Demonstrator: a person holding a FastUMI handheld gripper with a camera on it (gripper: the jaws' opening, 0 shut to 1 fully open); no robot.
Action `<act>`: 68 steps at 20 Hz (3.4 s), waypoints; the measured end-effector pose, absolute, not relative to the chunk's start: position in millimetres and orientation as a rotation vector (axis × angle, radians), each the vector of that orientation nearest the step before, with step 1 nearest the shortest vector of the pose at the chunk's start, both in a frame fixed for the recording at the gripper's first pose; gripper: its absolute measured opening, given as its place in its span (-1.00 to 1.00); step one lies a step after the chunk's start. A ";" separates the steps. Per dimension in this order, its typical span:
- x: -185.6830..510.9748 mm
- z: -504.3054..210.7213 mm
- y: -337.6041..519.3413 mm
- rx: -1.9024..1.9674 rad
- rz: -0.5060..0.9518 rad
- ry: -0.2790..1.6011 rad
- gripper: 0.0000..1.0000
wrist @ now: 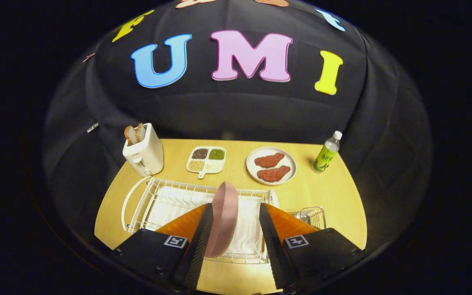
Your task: Take the plate from the dish rack, then take the spoon from the basket and place it into the plate.
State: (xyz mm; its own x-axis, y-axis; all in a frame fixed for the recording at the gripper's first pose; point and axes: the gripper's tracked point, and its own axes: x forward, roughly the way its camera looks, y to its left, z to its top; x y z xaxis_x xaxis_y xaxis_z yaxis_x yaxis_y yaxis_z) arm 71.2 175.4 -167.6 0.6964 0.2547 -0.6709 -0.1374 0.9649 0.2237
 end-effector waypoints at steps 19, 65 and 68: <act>72.2 -264.7 201.8 -0.059 0.144 1.217 -0.30; -162.4 -339.5 154.6 0.581 0.359 1.332 -0.39; -162.5 -350.4 161.5 0.629 0.376 1.350 -0.39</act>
